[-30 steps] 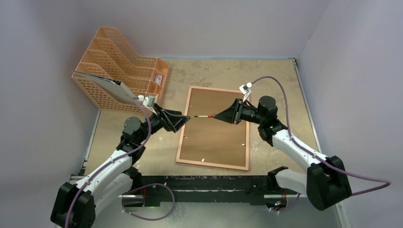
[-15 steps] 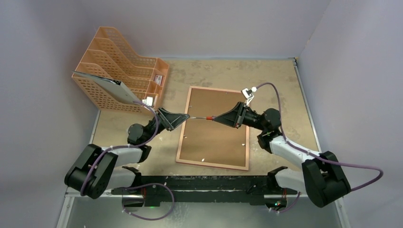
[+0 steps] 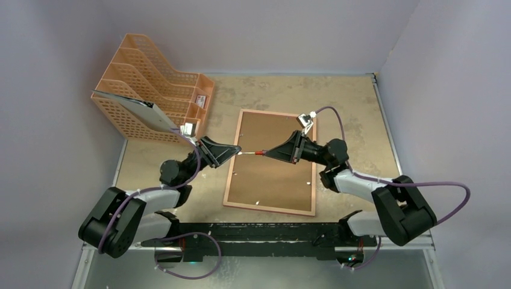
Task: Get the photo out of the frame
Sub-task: Pick up the screwdriver from the center of the board.
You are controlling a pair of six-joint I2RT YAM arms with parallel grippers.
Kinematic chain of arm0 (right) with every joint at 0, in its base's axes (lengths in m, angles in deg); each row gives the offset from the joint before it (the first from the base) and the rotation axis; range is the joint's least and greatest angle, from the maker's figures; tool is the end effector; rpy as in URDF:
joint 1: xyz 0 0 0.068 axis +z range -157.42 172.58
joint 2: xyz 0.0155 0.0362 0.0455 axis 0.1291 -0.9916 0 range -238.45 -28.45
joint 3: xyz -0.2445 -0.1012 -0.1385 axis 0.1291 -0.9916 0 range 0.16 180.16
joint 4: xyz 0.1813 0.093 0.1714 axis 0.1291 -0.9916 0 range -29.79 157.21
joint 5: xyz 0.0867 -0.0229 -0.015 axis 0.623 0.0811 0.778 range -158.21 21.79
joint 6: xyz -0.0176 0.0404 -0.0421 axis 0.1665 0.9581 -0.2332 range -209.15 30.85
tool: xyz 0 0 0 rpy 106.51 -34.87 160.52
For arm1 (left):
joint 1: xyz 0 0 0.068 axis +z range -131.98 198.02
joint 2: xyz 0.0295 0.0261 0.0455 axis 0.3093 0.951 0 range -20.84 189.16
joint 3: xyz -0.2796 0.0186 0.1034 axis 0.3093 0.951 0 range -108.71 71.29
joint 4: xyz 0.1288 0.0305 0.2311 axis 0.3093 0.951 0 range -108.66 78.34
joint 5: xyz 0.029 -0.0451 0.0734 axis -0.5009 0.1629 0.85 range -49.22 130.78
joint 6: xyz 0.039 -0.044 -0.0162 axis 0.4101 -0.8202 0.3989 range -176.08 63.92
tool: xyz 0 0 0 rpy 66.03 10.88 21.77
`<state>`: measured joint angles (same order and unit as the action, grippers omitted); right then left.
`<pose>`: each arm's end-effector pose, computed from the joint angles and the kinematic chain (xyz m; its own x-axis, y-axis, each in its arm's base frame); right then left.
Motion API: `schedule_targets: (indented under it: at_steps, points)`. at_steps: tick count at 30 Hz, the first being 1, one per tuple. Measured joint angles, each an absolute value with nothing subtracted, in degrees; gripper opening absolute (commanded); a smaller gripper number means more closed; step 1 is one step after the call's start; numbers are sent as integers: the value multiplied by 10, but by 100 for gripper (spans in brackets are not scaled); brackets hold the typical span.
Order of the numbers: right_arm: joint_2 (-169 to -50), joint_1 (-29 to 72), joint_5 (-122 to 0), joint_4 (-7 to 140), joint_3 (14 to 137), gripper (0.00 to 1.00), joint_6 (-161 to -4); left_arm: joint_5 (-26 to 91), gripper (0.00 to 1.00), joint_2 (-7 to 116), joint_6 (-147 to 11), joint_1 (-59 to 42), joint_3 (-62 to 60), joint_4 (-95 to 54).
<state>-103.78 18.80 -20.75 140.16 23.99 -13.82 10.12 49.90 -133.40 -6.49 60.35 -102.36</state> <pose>0.2064 0.1391 0.2747 -0.8010 0.3346 -0.4964 -0.5489 -0.0795 0.8321 0.1772 -0.1062 0.2477 -0.6810 -0.6119 -0.4023 0.5311 -0.0344 -0.8466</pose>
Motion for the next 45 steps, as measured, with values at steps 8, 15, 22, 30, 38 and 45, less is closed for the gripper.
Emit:
schedule_targets:
  at_steps: [8,15,22,30,38,45]
  points:
    - [-1061,188,-212,1440,240,0,-115,94,35,489,-1331,-66,598,-1027]
    - [-1081,192,-222,1478,239,0,-91,88,34,489,-1324,-74,595,-1028]
    - [-1088,201,-227,1491,239,0,-81,86,19,487,-1301,-78,592,-1020]
    - [-1088,206,-230,1499,239,0,-80,86,0,467,-1269,-79,586,-986]
    - [-1077,212,-237,1494,239,65,-110,96,0,447,-1264,-79,585,-952]
    - [-1008,215,-232,1445,251,73,-238,110,0,441,-1290,-80,583,-942]
